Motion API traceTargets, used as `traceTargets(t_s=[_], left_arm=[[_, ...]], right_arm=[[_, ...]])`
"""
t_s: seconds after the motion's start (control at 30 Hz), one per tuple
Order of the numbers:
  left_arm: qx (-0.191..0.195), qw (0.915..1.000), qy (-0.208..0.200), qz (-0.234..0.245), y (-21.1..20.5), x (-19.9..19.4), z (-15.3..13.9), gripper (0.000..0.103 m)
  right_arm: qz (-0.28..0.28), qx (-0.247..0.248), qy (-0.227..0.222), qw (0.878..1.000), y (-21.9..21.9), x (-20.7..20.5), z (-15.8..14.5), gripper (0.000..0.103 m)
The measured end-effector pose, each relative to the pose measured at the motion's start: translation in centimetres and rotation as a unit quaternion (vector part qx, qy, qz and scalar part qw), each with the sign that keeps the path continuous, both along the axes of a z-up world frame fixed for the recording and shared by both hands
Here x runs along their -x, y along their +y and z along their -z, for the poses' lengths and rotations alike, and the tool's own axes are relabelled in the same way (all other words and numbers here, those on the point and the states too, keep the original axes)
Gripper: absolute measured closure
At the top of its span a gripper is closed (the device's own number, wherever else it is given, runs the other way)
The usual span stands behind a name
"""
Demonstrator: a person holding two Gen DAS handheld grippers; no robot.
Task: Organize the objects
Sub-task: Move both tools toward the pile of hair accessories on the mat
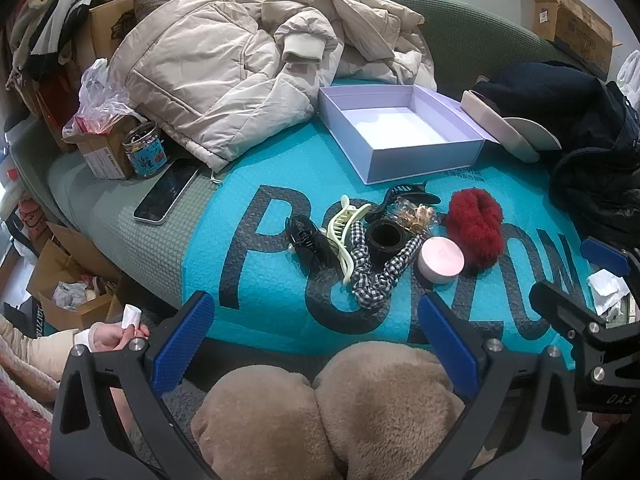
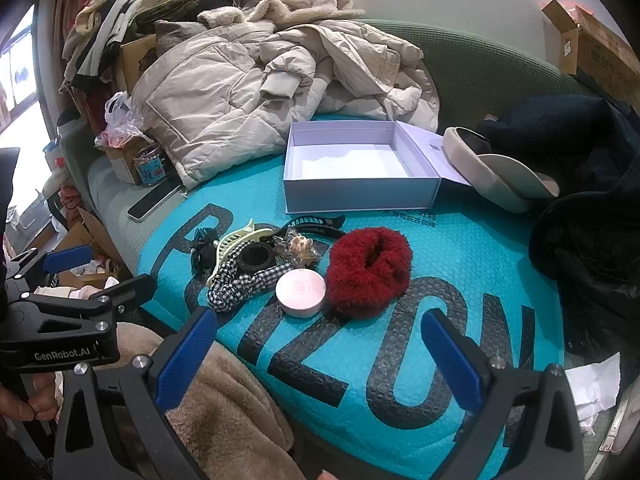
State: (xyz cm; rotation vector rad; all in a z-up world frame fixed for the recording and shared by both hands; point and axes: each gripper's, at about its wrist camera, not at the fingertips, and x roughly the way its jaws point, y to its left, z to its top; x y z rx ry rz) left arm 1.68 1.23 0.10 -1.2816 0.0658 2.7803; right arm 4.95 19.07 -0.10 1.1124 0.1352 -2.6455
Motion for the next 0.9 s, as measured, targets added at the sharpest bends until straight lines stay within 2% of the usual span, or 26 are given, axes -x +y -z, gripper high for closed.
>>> traceTargets(t_s=[0.9], left_arm=[[-0.007, 0.9999, -0.006, 0.004, -0.2, -0.8, 0.6, 0.001]], right_arm=[[-0.007, 0.011, 0.005, 1.0, 0.7, -1.1, 0.1, 0.004]])
